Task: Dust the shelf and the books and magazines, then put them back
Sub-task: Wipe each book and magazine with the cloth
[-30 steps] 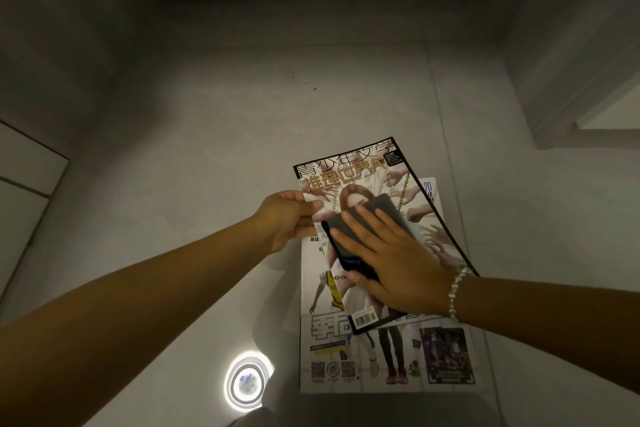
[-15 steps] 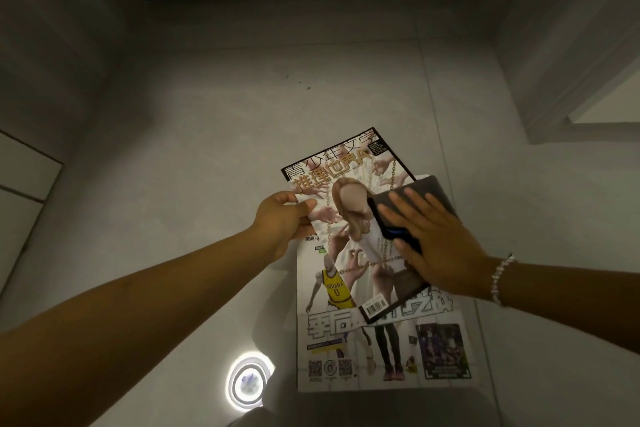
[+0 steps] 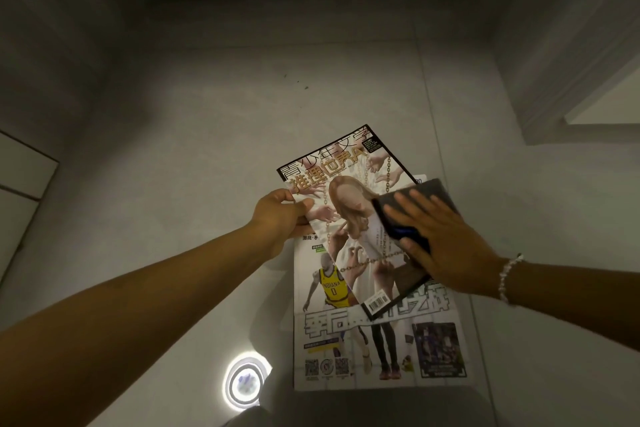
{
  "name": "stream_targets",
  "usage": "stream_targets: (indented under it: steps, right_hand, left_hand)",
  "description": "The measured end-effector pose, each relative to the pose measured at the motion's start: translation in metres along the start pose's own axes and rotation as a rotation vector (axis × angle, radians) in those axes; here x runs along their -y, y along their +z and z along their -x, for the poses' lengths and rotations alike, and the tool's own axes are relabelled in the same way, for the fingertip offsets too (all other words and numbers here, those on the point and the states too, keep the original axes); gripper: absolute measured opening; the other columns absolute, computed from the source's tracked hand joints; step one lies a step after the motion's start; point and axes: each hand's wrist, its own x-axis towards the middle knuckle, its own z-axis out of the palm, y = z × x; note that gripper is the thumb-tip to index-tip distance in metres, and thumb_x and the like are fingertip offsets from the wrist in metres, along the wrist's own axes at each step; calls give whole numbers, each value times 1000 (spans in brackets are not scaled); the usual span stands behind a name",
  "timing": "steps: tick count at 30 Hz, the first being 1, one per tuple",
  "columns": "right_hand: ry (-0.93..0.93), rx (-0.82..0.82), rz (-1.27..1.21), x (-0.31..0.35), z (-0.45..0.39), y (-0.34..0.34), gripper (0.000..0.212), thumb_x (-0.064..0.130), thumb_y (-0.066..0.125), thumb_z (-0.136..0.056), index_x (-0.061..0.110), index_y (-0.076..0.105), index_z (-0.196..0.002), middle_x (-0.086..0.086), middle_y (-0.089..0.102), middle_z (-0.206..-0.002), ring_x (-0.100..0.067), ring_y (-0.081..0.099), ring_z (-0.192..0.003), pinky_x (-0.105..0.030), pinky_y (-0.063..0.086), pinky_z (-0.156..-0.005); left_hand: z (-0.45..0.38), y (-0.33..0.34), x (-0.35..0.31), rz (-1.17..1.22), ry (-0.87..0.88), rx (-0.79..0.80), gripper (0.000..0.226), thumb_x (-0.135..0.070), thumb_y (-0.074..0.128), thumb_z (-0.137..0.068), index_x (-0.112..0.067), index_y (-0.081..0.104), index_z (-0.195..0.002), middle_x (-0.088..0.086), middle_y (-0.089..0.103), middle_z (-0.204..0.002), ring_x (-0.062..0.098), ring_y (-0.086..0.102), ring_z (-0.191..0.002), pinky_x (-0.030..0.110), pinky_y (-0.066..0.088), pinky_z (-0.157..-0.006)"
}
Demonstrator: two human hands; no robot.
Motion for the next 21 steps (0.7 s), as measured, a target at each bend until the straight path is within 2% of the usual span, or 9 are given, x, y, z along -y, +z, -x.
stream_targets:
  steps: [2, 4, 6, 9, 12, 14, 17, 19, 21]
  right_hand:
    - [78, -18, -2, -3, -5, -2, 61, 60, 3, -94, 30, 13, -147, 4, 13, -156, -7, -8, -144, -37, 1, -118]
    - [115, -43, 11, 9, -7, -1, 60, 58, 4, -96, 28, 14, -147, -1, 17, -156, -16, 1, -145, -40, 2, -117]
    - [41, -31, -2, 31, -3, 2, 55, 53, 10, -98, 28, 15, -147, -1, 18, -155, -22, 8, -145, -45, 4, -115]
    - [-151, 43, 28, 56, 7, 14, 53, 49, 20, -100, 32, 14, -150, 5, 15, -156, -18, 5, -146, -37, -7, -119]
    - [-244, 101, 30, 53, 0, 11, 52, 50, 17, -100, 36, 10, -150, 9, 9, -157, -11, -3, -146, -31, -10, -117]
    - [-206, 125, -23, 40, -14, 3, 52, 53, 12, -97, 40, 9, -148, 14, 2, -155, -6, -10, -144, -31, -12, -117]
    - [-80, 47, -40, 26, -37, -5, 64, 61, 6, -92, 31, 25, -146, 12, 5, -152, -8, -3, -143, -40, 3, -120]
    - [-21, 33, -31, 18, -52, -9, 65, 62, 4, -90, 32, 15, -147, 11, 4, -154, -9, -4, -143, -39, 1, -120]
    - [81, 72, -50, 14, -68, -16, 57, 56, 9, -94, 35, 4, -147, 9, 1, -157, -11, -8, -145, -36, -3, -119]
  left_hand:
    - [1, 0, -1, 0, -1, 1, 14, -2, 60, -91, -7, 47, -95, 23, 69, -94, 21, 70, -63, 26, 54, -46]
    - [1, 1, 0, 7, 3, -8, 14, -2, 60, -90, -7, 47, -92, 23, 68, -94, 20, 70, -60, 27, 55, -46]
    - [2, 2, 0, 13, 6, -9, 13, -3, 61, -90, -6, 49, -94, 23, 69, -95, 21, 70, -61, 29, 57, -49]
    - [2, 0, -1, -44, 11, -3, 17, -4, 61, -90, -5, 54, -106, 22, 69, -97, 23, 70, -66, 30, 59, -55]
    - [3, -2, -5, -88, -6, 27, 20, -3, 60, -91, -3, 55, -110, 20, 69, -94, 20, 70, -66, 30, 59, -58]
    - [3, -3, -9, -107, -18, 40, 21, -2, 60, -91, -5, 55, -111, 18, 69, -93, 20, 69, -66, 28, 59, -55]
    - [4, -3, -12, -135, -22, 46, 24, -2, 61, -90, -6, 56, -112, 16, 69, -94, 21, 69, -70, 28, 59, -56]
    - [5, -3, -12, -146, -26, 47, 24, -2, 60, -90, -7, 55, -112, 18, 69, -98, 23, 69, -74, 30, 59, -60]
    - [6, -3, -13, -134, -27, 43, 24, -2, 60, -90, -8, 54, -112, 19, 68, -100, 24, 69, -75, 30, 59, -59]
